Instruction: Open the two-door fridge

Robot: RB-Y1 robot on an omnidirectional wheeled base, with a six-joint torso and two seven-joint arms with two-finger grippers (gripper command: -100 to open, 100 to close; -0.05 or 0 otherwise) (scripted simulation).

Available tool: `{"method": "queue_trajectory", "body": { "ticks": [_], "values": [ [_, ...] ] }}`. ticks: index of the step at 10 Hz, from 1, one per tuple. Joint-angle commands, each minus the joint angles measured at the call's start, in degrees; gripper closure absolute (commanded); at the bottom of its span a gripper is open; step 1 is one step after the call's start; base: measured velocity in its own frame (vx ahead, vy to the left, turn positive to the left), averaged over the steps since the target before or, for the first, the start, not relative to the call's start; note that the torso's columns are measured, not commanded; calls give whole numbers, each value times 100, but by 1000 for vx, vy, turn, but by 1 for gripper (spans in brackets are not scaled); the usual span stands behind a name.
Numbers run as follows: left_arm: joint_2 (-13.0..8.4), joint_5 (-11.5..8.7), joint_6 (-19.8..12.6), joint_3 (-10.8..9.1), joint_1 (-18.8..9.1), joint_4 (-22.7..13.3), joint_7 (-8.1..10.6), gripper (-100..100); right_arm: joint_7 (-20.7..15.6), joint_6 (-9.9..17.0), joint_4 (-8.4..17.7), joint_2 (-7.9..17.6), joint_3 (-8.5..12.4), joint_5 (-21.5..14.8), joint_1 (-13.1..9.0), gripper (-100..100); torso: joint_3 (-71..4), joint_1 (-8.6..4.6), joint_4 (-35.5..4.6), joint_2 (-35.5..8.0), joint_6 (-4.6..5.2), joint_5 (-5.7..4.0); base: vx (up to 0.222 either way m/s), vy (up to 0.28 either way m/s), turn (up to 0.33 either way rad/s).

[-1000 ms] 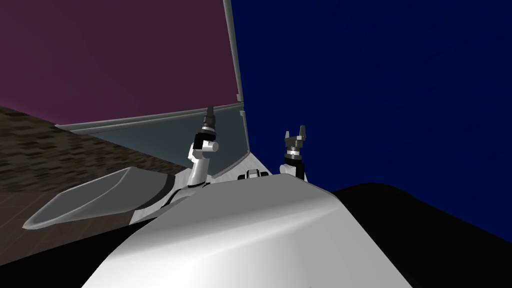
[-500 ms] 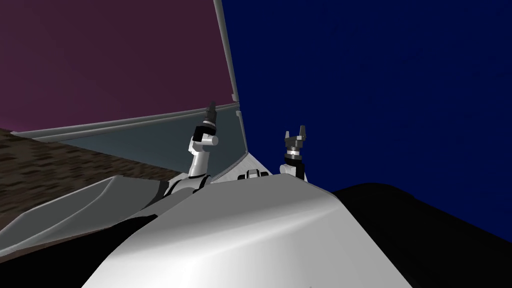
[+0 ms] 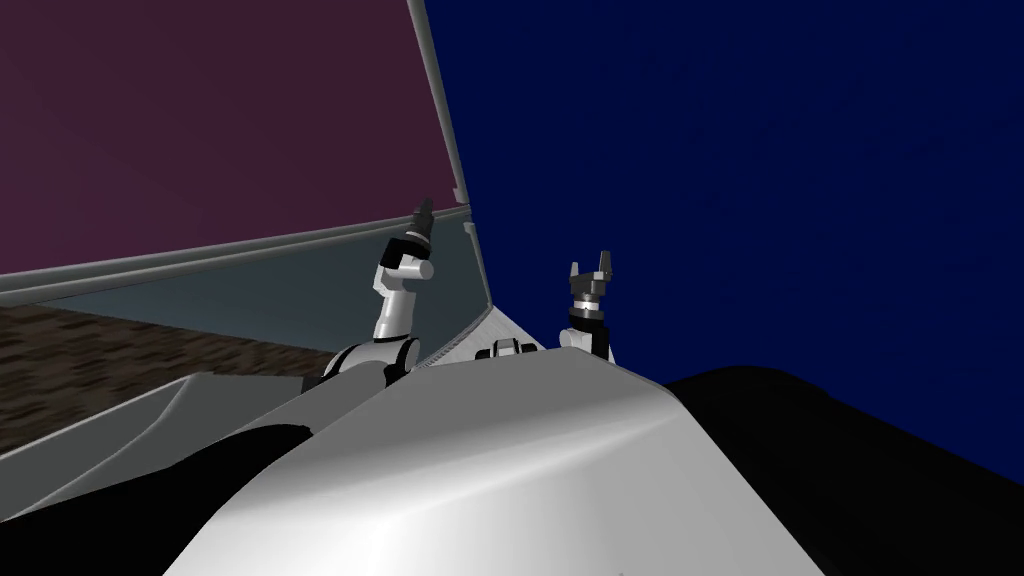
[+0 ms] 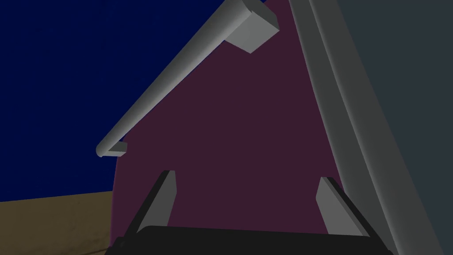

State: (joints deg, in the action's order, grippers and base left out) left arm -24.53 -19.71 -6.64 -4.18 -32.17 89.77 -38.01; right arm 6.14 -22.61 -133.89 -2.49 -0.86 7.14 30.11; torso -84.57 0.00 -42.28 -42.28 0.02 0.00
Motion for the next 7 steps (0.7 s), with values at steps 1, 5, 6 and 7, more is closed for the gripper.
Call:
{"method": "queue_trajectory", "body": {
  "ticks": [1,5,6,7],
  "values": [
    [-153,-191,-343,-17,-448,-441,-292,-100,0,0,0,0,0,0,0,0,1,0,0,-1,-4,0,4,6,-160],
    [-333,-427,-737,-30,-993,-926,-650,-100,0,0,0,0,0,0,1,0,1,0,0,-1,-3,0,2,6,-107],
    [-333,-427,-737,-30,-1067,-1012,-650,-100,0,0,0,0,0,0,0,0,0,-1,0,0,0,-1,1,6,-82],
    [-420,-539,-925,-36,-1286,-1250,-820,-100,0,0,0,0,0,0,1,0,1,0,0,-1,-4,0,2,6,-126]
  ]
}}
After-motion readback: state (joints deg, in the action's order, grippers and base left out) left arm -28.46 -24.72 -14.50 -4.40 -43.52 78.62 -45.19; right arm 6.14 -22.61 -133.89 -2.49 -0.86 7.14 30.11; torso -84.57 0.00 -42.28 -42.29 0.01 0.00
